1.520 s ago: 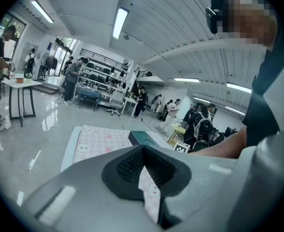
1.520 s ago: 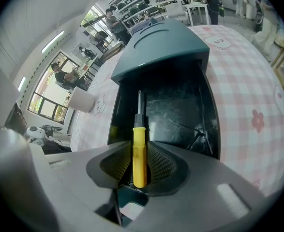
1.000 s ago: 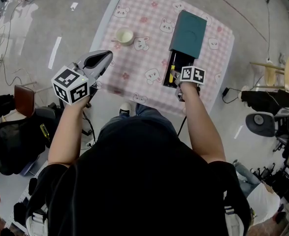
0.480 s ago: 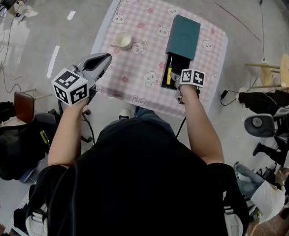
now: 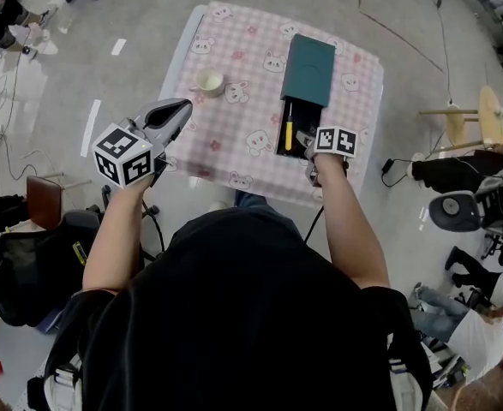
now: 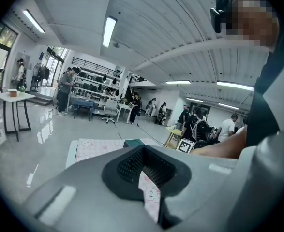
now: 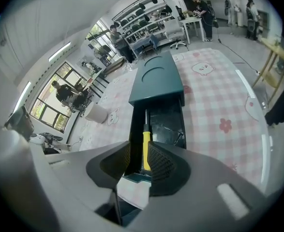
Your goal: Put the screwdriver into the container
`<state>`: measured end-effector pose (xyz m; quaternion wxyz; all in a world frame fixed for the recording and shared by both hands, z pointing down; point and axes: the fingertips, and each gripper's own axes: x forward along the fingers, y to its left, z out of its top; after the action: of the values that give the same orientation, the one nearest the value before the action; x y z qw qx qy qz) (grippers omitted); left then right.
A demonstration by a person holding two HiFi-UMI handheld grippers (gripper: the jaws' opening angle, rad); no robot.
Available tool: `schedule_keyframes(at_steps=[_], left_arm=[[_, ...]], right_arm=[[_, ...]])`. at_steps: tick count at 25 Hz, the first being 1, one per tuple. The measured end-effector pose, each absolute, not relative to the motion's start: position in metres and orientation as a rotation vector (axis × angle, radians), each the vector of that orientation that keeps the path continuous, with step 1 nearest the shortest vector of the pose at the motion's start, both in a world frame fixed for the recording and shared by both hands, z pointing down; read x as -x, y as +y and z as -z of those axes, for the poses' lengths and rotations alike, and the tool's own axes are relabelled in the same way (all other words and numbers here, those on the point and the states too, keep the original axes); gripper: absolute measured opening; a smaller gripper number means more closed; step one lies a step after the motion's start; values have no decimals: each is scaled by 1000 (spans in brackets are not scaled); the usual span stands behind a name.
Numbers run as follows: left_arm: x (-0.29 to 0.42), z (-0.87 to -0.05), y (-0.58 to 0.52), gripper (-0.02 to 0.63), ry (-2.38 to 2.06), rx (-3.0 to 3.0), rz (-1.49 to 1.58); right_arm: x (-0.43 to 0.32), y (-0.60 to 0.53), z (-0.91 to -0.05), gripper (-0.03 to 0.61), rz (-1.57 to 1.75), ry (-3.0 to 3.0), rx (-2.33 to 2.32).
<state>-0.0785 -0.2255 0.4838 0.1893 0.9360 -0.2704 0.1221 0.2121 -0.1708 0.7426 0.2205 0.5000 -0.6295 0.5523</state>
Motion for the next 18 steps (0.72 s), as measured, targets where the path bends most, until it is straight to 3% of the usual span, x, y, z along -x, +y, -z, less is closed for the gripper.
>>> schedule_keyframes(at_steps=[18], left_arm=[[79,-456,-201,2,-699,-2707,-354]], right_arm=[[-237,-133,-688,139,-1476,-1798,-1527]])
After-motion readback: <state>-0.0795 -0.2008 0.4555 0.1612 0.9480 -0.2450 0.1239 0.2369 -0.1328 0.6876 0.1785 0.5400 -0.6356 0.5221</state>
